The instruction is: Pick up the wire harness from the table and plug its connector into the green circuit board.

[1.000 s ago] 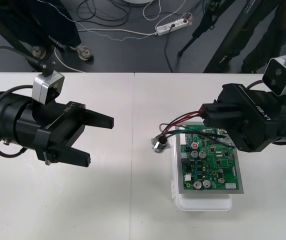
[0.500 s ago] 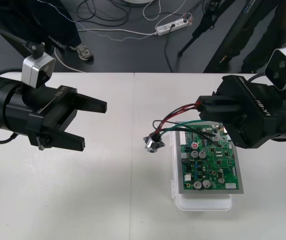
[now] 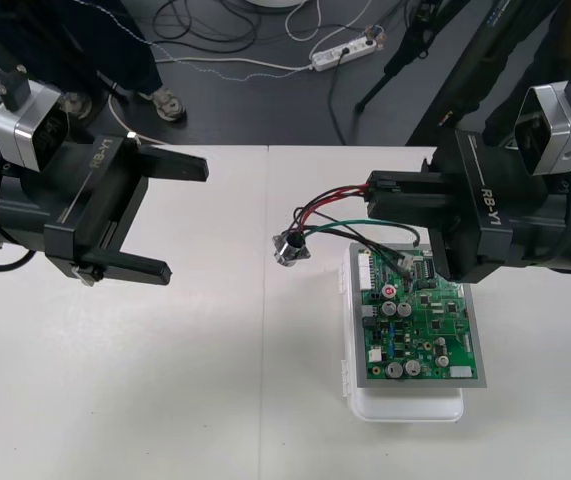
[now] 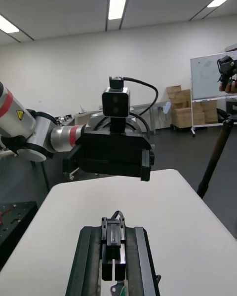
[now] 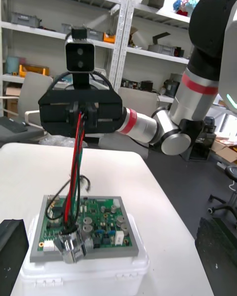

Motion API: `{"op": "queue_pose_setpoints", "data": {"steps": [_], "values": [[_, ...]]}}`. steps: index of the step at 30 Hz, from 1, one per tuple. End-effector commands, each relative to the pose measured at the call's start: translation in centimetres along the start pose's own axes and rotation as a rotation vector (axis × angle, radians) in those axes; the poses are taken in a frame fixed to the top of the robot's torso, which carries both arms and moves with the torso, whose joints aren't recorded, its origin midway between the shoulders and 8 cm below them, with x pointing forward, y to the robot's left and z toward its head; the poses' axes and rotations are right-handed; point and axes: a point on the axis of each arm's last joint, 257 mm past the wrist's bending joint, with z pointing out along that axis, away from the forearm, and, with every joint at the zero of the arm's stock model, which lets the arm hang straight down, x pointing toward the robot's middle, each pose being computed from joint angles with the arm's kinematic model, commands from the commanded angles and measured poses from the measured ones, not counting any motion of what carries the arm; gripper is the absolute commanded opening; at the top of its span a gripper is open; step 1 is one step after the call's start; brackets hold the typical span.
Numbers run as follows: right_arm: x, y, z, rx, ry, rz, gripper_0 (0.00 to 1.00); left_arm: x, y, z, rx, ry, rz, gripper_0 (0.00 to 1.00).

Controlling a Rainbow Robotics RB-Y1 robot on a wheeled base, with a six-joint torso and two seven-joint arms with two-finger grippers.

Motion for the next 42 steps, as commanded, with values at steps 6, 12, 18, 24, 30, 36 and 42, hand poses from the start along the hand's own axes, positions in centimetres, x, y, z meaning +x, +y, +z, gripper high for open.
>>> {"op": "queue_pose_setpoints", "data": {"steps": [6,12,18,24,30,36,42], "values": [[-1.1,0.1,-0.5,0.077,-0.021,-0.02,0.0,-2.1,1.2,0.7,-0.043,-0.006,0.161,1.0],[-1.3,0.4,-0.1,0.106,-0.007,-0.066,0.0,-2.0,1.2,1.0,-0.042,-0.007,0.159,1.0],[-1.1,0.3,0.3,0.12,-0.001,-0.09,0.0,-1.7,1.2,1.7,-0.029,-0.004,0.148,1.0],[-0.1,0.5,1.4,0.113,0.025,-0.103,0.0,-1.6,1.7,2.4,-0.036,-0.009,0.139,1.0],[0.3,0.7,2.0,0.1,0.038,-0.138,0.0,-1.6,2.1,3.3,-0.038,-0.013,0.134,1.0],[0.6,1.4,2.7,0.074,0.037,-0.189,0.0,-1.8,2.5,4.0,-0.045,-0.024,0.128,1.0],[0.9,1.9,3.1,0.061,0.032,-0.203,0.0,-2.2,2.9,4.4,-0.056,-0.038,0.132,1.0]]}}
